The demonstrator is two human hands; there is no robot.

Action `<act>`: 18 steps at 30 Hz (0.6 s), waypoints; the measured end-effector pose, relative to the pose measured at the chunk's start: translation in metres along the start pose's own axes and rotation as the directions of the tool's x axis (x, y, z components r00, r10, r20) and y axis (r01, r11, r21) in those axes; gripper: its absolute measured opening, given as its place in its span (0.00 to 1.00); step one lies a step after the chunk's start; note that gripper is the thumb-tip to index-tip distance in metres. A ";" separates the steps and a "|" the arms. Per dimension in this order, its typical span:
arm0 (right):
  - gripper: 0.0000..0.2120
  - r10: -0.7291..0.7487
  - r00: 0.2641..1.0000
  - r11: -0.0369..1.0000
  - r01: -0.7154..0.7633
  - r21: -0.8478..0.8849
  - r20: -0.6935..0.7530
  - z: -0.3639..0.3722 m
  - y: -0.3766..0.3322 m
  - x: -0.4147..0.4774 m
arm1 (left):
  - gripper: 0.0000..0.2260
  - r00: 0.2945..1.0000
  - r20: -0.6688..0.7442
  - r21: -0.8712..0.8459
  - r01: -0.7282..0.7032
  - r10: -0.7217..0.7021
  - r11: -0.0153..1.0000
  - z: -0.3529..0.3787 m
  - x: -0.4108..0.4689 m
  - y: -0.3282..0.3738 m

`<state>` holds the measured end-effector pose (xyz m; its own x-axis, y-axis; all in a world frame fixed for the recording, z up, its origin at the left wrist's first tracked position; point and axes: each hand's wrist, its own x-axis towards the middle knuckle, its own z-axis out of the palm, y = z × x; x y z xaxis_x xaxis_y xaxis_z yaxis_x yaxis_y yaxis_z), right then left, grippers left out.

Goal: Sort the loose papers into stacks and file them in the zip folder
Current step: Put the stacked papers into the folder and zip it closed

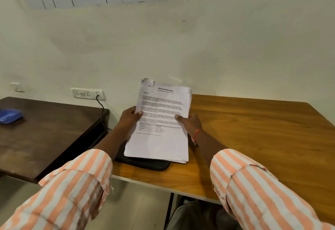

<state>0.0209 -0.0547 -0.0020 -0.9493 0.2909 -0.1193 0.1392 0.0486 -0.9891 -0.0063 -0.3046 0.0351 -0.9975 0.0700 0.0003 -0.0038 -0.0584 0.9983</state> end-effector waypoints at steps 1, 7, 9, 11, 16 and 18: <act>0.33 -0.007 0.999 0.996 0.003 0.085 0.042 -0.010 -0.003 -0.003 | 0.08 0.999 0.038 -0.023 -0.030 0.031 0.999 0.007 -0.004 0.004; 0.15 -0.220 0.971 0.938 0.184 0.293 0.095 -0.074 -0.041 -0.027 | 0.11 0.980 0.165 -0.116 -0.092 0.111 0.989 0.068 -0.021 0.027; 0.14 -0.276 0.961 0.933 0.268 0.241 0.002 -0.093 -0.054 -0.033 | 0.11 0.979 0.094 -0.016 -0.178 0.178 0.984 0.093 -0.020 0.030; 0.13 -0.345 0.933 0.921 0.357 0.152 -0.100 -0.115 -0.068 -0.037 | 0.09 0.962 0.028 0.088 -0.273 0.271 0.958 0.123 -0.026 0.036; 0.13 -0.418 0.881 0.895 0.441 0.063 -0.220 -0.165 -0.081 -0.048 | 0.11 0.917 0.072 0.082 -0.398 0.393 0.914 0.182 -0.031 0.036; 0.16 -0.421 0.875 0.894 0.444 0.049 -0.240 -0.182 -0.077 -0.051 | 0.14 0.914 0.085 0.058 -0.403 0.398 0.913 0.198 -0.029 0.031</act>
<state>0.1097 0.1003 0.0956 -0.8211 0.4635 0.3332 -0.3114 0.1256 -0.9420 0.0360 -0.1117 0.0774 -0.9069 0.1258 0.4021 0.4024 -0.0241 0.9151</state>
